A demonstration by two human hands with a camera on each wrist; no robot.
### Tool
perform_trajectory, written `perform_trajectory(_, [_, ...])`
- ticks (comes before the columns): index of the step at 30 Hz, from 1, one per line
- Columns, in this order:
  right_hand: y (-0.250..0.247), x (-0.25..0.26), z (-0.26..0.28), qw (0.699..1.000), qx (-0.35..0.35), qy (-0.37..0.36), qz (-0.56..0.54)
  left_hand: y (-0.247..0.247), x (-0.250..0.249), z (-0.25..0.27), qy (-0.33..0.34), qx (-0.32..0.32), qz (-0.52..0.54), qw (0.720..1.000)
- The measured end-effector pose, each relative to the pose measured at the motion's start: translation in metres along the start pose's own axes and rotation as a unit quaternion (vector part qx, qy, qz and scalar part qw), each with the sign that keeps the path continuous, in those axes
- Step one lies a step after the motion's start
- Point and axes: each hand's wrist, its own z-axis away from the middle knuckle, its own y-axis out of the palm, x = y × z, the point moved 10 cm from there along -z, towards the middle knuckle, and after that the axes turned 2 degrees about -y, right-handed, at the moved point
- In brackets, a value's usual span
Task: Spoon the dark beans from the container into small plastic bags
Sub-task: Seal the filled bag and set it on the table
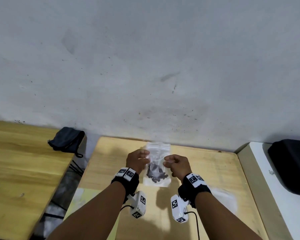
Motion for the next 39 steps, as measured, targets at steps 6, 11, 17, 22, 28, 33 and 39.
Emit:
perform_trajectory(6, [0.030, -0.043, 0.014, 0.993, 0.067, 0.018, 0.091, -0.018, 0.062, 0.026, -0.058, 0.009, -0.060, 0.996])
perform_trajectory(11, [0.056, -0.088, 0.024, 0.982, 0.113, 0.060, 0.137, -0.031, 0.118, 0.037, -0.115, 0.014, -0.091, 0.989])
perform_trajectory(17, [0.074, -0.113, 0.035, 0.971, 0.144, 0.077, 0.173, -0.036, 0.148, 0.041, -0.156, 0.007, -0.130, 0.979])
perform_trajectory(22, [0.068, -0.114, 0.038, 0.964, 0.130, 0.045, 0.226, -0.039, 0.135, 0.037, -0.120, 0.002, -0.212, 0.970])
perform_trajectory(28, [-0.011, -0.113, 0.041, 0.987, -0.001, 0.048, 0.153, 0.009, 0.106, 0.038, -0.067, 0.016, -0.182, 0.981])
perform_trajectory(33, [-0.106, -0.135, 0.048, 0.981, -0.088, 0.085, 0.149, 0.111, 0.111, 0.051, -0.137, 0.151, -0.172, 0.964])
perform_trajectory(39, [-0.208, -0.183, 0.067, 0.960, -0.192, 0.158, 0.131, 0.213, 0.132, 0.079, -0.189, 0.243, -0.204, 0.929])
